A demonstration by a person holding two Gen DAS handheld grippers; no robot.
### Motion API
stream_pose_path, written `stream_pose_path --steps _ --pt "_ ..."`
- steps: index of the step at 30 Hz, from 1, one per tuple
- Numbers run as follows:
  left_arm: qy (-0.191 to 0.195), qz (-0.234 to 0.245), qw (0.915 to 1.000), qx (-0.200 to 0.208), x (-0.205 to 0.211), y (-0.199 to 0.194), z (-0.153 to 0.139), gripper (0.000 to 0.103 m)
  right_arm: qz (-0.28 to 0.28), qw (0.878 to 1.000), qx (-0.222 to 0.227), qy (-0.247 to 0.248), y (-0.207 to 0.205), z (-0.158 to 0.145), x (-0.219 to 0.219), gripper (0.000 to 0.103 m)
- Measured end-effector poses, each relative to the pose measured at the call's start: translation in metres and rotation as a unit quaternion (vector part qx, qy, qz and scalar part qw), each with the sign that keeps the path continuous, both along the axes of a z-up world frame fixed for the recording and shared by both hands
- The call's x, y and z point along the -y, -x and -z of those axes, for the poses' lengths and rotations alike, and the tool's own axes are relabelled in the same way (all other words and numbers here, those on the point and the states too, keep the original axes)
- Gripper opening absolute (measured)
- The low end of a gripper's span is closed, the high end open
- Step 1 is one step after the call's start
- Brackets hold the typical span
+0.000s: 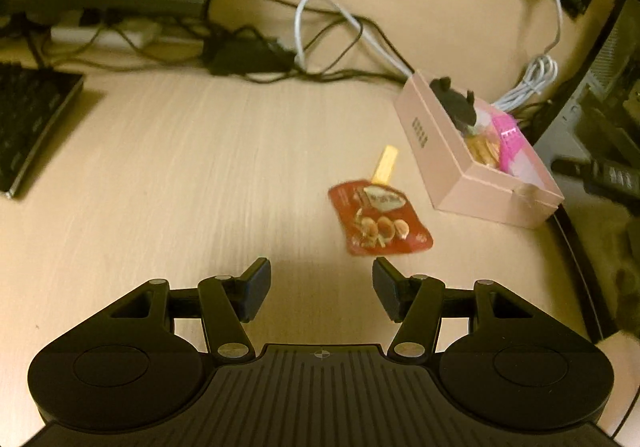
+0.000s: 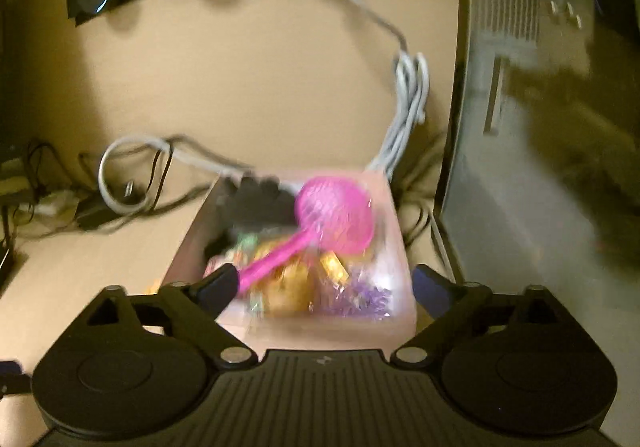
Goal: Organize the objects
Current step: 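Carry the snowflake into the pink box and open the right tool, then grasp the yellow toy brick stick with the left tool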
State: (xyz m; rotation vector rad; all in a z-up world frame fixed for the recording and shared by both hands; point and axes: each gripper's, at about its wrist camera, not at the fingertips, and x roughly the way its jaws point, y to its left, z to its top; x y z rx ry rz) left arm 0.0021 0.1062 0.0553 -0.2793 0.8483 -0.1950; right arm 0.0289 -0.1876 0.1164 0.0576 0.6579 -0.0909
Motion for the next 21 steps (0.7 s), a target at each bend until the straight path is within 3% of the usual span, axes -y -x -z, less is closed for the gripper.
stream_pose_path --steps 6,10,15,21 --pt "0.021 0.033 0.9993 0.003 0.016 -0.013 0.005 0.061 -0.034 0.999 -0.026 0.031 0.048 0.021 -0.030 0.103" --pt "0.019 0.019 0.9996 -0.009 0.031 -0.032 0.010 0.061 -0.050 0.997 -0.041 0.050 0.074 0.031 -0.046 0.103" --pt "-0.018 0.018 0.9996 0.012 0.050 -0.052 0.008 0.061 -0.053 0.995 -0.055 0.064 0.091 0.039 -0.054 0.103" --pt "-0.049 0.077 0.9944 0.053 0.065 -0.063 -0.006 0.061 -0.042 0.996 -0.054 0.058 0.106 0.037 -0.049 0.103"
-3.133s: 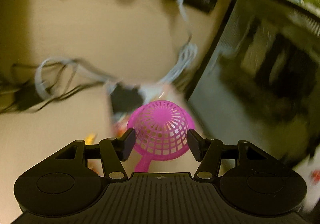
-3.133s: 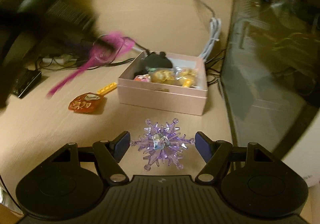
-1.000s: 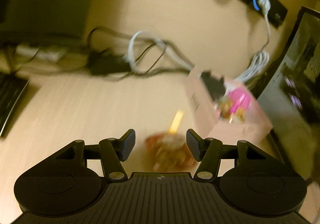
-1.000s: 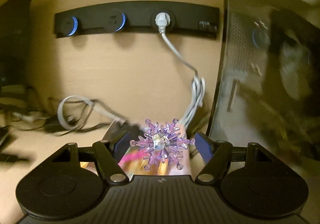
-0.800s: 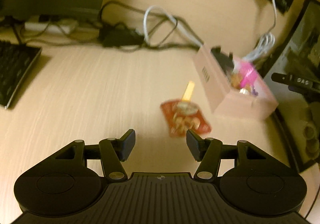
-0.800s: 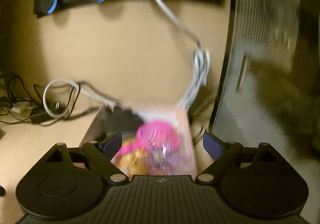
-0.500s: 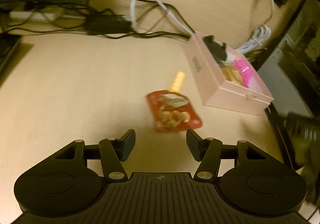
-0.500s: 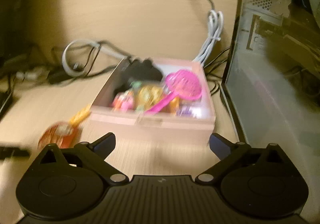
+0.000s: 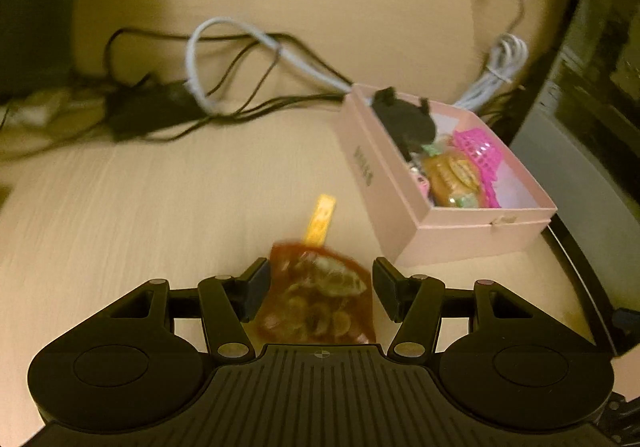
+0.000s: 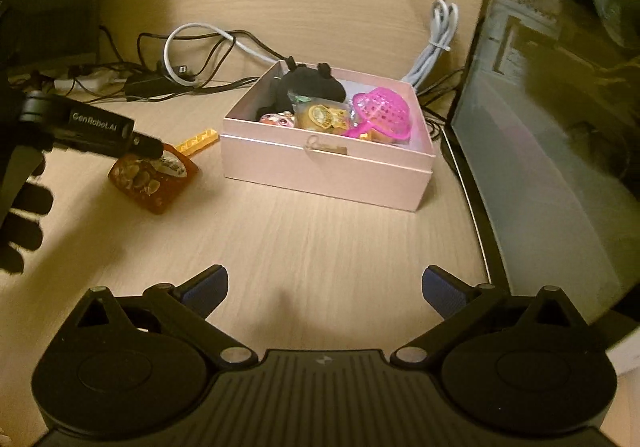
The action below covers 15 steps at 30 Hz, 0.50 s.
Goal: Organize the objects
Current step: 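Grasp the yellow toy brick stick with the left tool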
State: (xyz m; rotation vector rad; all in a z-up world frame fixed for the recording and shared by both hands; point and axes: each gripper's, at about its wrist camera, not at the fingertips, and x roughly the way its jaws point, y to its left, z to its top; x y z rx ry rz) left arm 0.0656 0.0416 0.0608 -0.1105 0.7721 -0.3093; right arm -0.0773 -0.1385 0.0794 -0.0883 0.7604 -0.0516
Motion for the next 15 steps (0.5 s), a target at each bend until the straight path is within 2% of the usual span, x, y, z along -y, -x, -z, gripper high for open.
stream_pose_path --steps 4,7,9,11,15 --pt "-0.020 0.023 0.9995 0.005 0.016 -0.028 -0.004 0.061 0.005 1.000 -0.005 -0.005 0.002 0.003 0.003 0.103" --pt "-0.040 0.011 0.9987 -0.029 0.025 -0.056 0.004 0.060 0.004 1.000 -0.007 -0.008 0.005 0.004 0.002 0.103" --pt "-0.048 0.014 0.9977 -0.045 0.030 -0.071 0.009 0.050 0.005 1.000 -0.011 -0.008 0.006 0.006 0.002 0.103" --pt "-0.056 0.024 0.9966 -0.055 0.033 -0.077 0.012 0.028 0.008 1.000 -0.015 -0.009 0.006 0.007 0.004 0.103" --pt "-0.064 0.037 0.9940 -0.080 0.035 -0.076 0.018 0.025 0.020 0.999 -0.022 -0.014 0.006 0.011 0.010 0.103"
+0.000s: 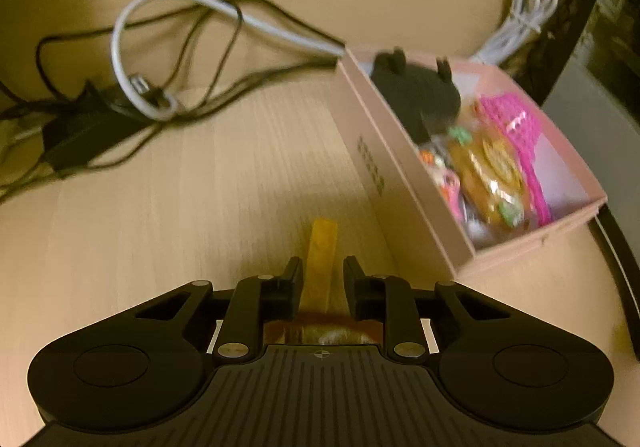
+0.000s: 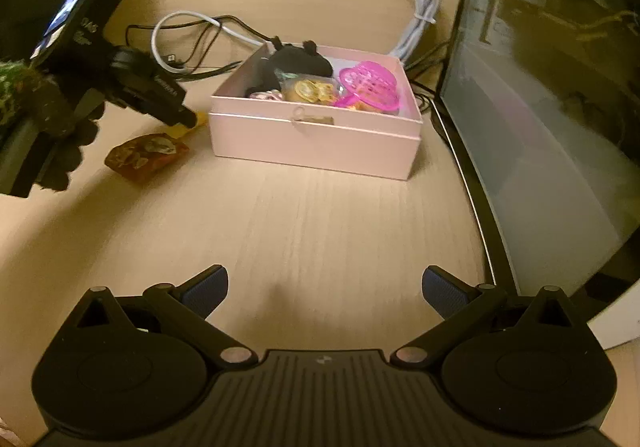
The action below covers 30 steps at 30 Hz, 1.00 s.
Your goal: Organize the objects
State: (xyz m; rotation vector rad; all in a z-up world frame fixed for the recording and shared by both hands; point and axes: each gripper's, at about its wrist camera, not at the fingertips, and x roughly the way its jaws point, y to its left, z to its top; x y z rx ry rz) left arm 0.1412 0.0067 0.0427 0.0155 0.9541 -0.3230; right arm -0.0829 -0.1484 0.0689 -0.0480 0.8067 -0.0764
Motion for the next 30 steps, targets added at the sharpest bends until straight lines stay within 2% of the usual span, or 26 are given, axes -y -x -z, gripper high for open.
stream_pose_path --steps 4,8,11,16,22,27,30 --pt "0.017 -0.006 0.9997 -0.013 -0.007 0.010 0.001 0.019 0.003 1.000 -0.005 -0.005 -0.004 0.002 0.002 0.103" --pt "0.067 -0.006 0.9966 -0.048 -0.014 0.030 0.003 0.019 -0.011 1.000 -0.001 -0.005 -0.007 0.001 -0.006 0.103" --pt "0.094 -0.001 0.9938 -0.059 -0.015 0.047 0.004 0.018 -0.032 0.999 0.002 -0.014 -0.008 -0.001 -0.015 0.103" --pt "0.125 -0.050 0.9896 -0.052 -0.032 0.069 0.003 0.018 -0.110 0.993 0.007 -0.036 -0.011 -0.005 -0.044 0.103" --pt "0.120 -0.114 0.9861 -0.021 -0.076 0.085 -0.005 0.018 -0.186 0.982 -0.002 -0.044 -0.033 0.002 -0.099 0.103" --pt "0.127 -0.194 0.9725 -0.013 -0.129 0.099 -0.004 0.018 -0.196 0.978 -0.033 -0.063 -0.062 0.015 -0.131 0.103" --pt "0.132 -0.224 0.9654 -0.018 -0.151 0.108 0.000 0.018 -0.208 0.975 -0.043 -0.065 -0.075 0.020 -0.147 0.103"
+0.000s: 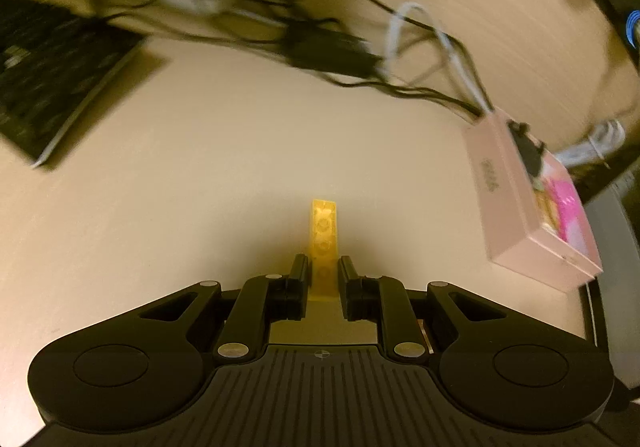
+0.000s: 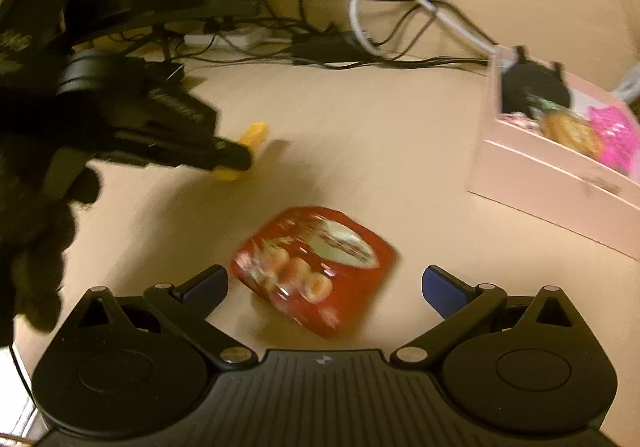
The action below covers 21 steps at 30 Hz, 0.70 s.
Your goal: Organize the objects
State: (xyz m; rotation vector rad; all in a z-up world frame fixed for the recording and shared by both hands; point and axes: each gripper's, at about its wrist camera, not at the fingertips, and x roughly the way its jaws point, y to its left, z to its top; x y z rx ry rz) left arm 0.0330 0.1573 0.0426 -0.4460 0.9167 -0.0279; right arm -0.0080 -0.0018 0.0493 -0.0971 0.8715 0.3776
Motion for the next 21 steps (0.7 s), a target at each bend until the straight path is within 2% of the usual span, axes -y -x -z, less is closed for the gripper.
stream_pose_path --steps 4,6,9,16,21 --pt "0.009 -0.007 0.9999 -0.011 -0.012 0.010 0.004 0.018 0.003 1.000 0.000 0.004 -0.009 0.007 -0.013 0.103" --pt "0.005 0.007 0.9999 -0.008 -0.007 0.017 0.003 0.018 0.006 1.000 0.002 0.010 -0.010 0.007 -0.012 0.087" --pt "-0.004 0.038 0.9992 -0.007 0.006 0.022 0.002 0.018 -0.006 1.000 0.000 0.014 -0.006 0.004 -0.002 0.082" --pt "-0.014 0.113 0.9935 -0.005 0.052 0.023 0.006 0.018 0.028 0.998 -0.001 0.051 0.014 0.000 0.051 0.079" --pt "-0.037 0.172 0.9844 0.001 0.094 0.021 0.008 0.018 0.061 0.994 0.007 0.089 0.029 -0.002 0.087 0.080"
